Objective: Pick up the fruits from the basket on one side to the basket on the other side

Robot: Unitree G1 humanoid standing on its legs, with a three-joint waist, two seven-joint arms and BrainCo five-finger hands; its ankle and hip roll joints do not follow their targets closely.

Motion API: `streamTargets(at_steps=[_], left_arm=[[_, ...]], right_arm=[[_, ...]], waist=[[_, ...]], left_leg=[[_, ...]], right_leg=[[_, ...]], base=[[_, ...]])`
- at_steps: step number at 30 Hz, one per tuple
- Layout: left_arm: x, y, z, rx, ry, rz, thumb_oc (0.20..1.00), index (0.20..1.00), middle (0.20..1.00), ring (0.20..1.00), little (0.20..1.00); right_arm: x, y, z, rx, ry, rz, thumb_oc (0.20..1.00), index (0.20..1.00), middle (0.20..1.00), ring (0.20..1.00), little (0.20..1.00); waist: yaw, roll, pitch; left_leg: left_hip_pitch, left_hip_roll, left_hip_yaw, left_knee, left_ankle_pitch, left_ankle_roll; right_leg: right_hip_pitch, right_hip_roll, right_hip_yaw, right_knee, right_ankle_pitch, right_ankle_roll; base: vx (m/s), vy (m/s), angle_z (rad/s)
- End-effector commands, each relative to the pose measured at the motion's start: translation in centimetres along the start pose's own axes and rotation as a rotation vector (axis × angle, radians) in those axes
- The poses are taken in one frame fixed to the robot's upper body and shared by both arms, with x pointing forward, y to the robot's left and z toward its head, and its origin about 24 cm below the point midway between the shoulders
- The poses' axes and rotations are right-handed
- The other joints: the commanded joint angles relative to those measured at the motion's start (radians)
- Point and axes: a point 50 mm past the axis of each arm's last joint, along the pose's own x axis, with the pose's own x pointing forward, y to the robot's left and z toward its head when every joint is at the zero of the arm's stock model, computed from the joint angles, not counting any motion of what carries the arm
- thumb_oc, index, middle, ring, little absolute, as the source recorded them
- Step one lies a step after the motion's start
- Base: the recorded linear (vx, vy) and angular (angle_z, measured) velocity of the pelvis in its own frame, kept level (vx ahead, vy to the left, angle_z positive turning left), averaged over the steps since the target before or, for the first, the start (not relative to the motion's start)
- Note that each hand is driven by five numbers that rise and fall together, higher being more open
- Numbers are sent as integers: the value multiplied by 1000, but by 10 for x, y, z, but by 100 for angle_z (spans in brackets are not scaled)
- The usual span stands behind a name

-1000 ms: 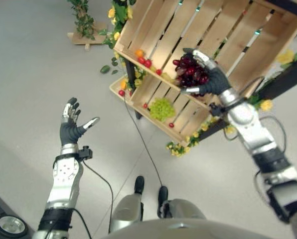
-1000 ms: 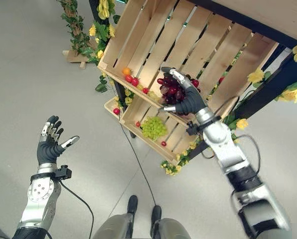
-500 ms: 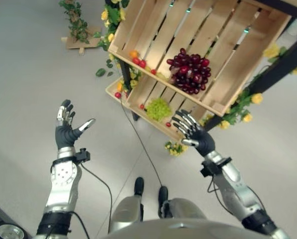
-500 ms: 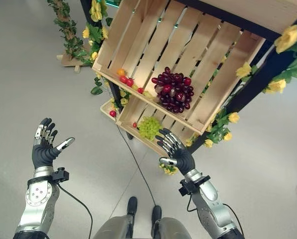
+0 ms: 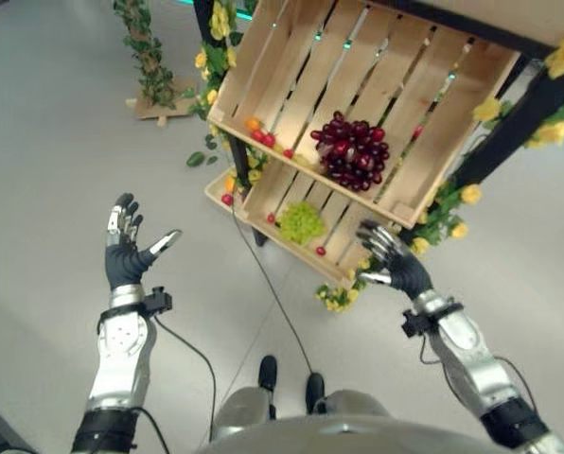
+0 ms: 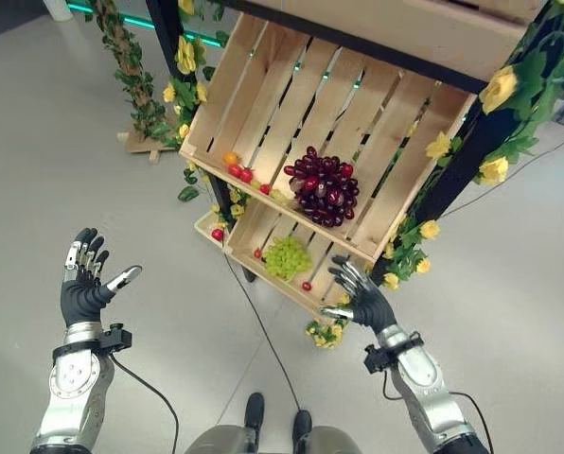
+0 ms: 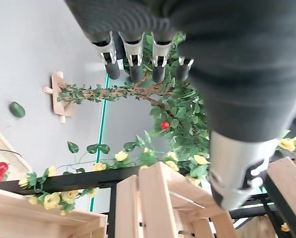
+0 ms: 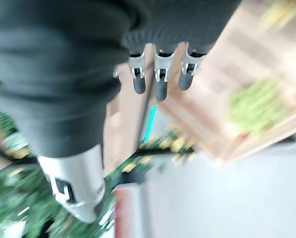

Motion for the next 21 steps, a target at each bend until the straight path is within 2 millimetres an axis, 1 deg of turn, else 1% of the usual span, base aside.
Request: streamTargets(at_steps=[1,3,4,5,7,8,9,11,12,14,16,21], left_arm=[[1,8,6,53,-73,10,1000,1000,1000,1000,1000],[-1,9,4,49,-57,9,1000,1000,1000,1000,1000],[-2,9,1,48,-44,4,1000,1000,1000,1000,1000],[-3,9,0,47,-38,0,1000,1000,1000,1000,1000],[-6,10,-5,47,-13,-3,1000,1000,1000,1000,1000],[-6,10,-5,47,-13,-3,1000,1000,1000,1000,1000],[-9,12,-11,58,17,-9,1000,1000,1000,1000,1000],[-10,13,-12,60,22,-14,1000,1000,1000,1000,1000],[-15,13,-17,65,52,-22,1000,1000,1000,1000,1000],[-16,13,-18,68,58,-30,1000,1000,1000,1000,1000],[-22,13,-23,76,91,-51,1000,1000,1000,1000,1000],[-27,10,-27,64,117,-78,1000,1000,1000,1000,1000]], right_arm=[[0,-4,6,4,-72,-83,1000,1000,1000,1000,1000],[-8,-11,-7,6,-18,-140,1000,1000,1000,1000,1000],[-12,-12,-19,-6,37,-157,1000,1000,1000,1000,1000],[-15,-16,-20,-22,48,-179,1000,1000,1000,1000,1000],[-22,-20,-31,19,92,-226,1000,1000,1000,1000,1000],[-22,-20,-31,20,92,-226,1000,1000,1000,1000,1000],[-26,-23,-30,-1,88,-228,1000,1000,1000,1000,1000],[-26,-24,-28,-5,82,-229,1000,1000,1000,1000,1000],[-25,-25,-25,2,68,-236,1000,1000,1000,1000,1000],[-24,-26,-23,-5,58,-232,1000,1000,1000,1000,1000],[-22,-26,-18,-12,34,-224,1000,1000,1000,1000,1000],[-21,-27,-13,-44,19,-208,1000,1000,1000,1000,1000]], waist=[[-29,-22,-29],[-32,-21,-33],[-32,-21,-36],[-34,-21,-37],[-37,-21,-41],[-37,-21,-41],[-39,-21,-44],[-40,-21,-46],[-39,-21,-47],[-37,-21,-47],[-31,-23,-49],[-25,-30,-46]], left_leg=[[40,1,1,60,-117,-22],[46,1,3,59,-118,-22],[49,3,3,59,-120,-22],[50,3,3,58,-120,-22],[55,5,4,58,-121,-23],[55,5,4,57,-121,-23],[60,6,2,57,-122,-24],[61,7,1,59,-123,-25],[62,8,-2,65,-126,-26],[62,8,-4,69,-128,-26],[61,12,-10,79,-130,-29],[48,24,-28,93,-123,-40]], right_leg=[[13,-78,16,-49,125,109],[16,-76,19,-48,123,109],[17,-74,21,-46,121,108],[20,-74,21,-47,120,108],[23,-72,20,-46,117,107],[23,-72,20,-45,117,107],[26,-70,18,-44,113,106],[28,-70,17,-42,111,106],[30,-68,17,-38,108,104],[32,-67,18,-39,106,103],[37,-63,15,-38,101,99],[44,-50,6,-50,94,87]], base=[[21,0,-9],[25,-4,-5],[0,0,0],[0,0,0],[0,0,0],[28,-33,-1],[26,-30,-2],[13,-15,-1],[13,-32,1],[10,-40,2],[1,-65,2],[-30,-82,10]])
